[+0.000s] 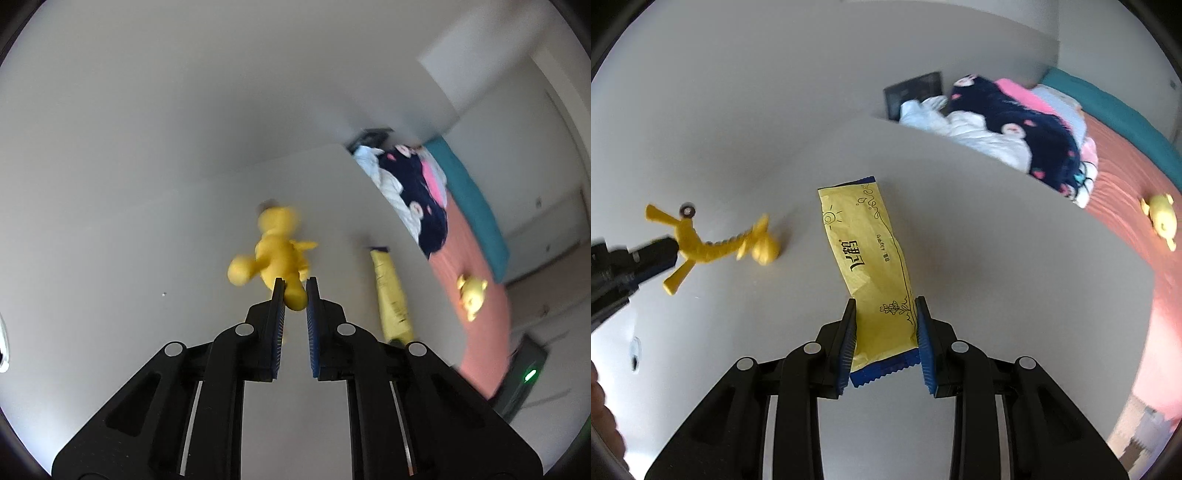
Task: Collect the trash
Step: 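Grasp the yellow giraffe teether with the left tool while the right grasps the yellow snack packet, then carry the giraffe teether and snack packet toward the trash bag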
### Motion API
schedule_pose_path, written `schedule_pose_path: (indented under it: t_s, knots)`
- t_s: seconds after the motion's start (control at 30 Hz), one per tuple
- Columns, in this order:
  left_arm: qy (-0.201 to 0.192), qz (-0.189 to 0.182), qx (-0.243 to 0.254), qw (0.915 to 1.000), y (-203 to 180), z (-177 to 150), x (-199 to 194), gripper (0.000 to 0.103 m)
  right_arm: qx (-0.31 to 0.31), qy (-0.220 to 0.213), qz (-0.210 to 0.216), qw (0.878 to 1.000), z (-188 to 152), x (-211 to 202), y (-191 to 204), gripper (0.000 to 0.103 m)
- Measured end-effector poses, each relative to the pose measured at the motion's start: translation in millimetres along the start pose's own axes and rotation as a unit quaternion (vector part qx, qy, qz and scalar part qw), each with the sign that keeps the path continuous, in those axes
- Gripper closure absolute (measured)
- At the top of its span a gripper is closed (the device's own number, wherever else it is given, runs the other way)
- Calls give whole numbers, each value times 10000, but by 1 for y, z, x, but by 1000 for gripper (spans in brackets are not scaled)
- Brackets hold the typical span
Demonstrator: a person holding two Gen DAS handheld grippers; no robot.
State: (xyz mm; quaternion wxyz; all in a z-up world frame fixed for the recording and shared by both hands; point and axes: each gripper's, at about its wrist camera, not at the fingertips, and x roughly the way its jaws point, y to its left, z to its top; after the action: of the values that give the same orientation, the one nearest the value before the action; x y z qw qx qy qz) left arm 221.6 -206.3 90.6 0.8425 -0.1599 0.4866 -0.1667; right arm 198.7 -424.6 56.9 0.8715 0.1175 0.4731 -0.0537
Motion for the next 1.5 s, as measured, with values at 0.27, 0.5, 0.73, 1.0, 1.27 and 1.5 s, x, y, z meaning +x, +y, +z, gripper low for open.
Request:
schedule_pose_path:
  t_s: [0.27,0.5,0.73,1.0,1.27,1.5]
  knots:
    - [-86,-195,378,9991,-29,-34,-31,92,283,-306,21,9991,-25,-66,-31,71]
    - [-284,-479,1109,9923,-91,-71,-72,93,629,-691,52,9956,-52,-132,-66,71]
    - [-169,-663,1750,9822,-161,-137,-89,93,1016,-1097,-175,9886,-101,-202,-121,71]
    - [239,-1054,2451,9635,-238,-230,-74,93,1465,-1193,-696,9795,-173,-250,-194,71]
    - [764,-1401,3122,9365,-305,-318,-50,93,2008,-1058,-1114,9675,-242,-274,-265,71]
    - [1113,-1430,3625,9142,-343,-382,-26,93,2501,-772,-1248,9570,-290,-278,-320,71]
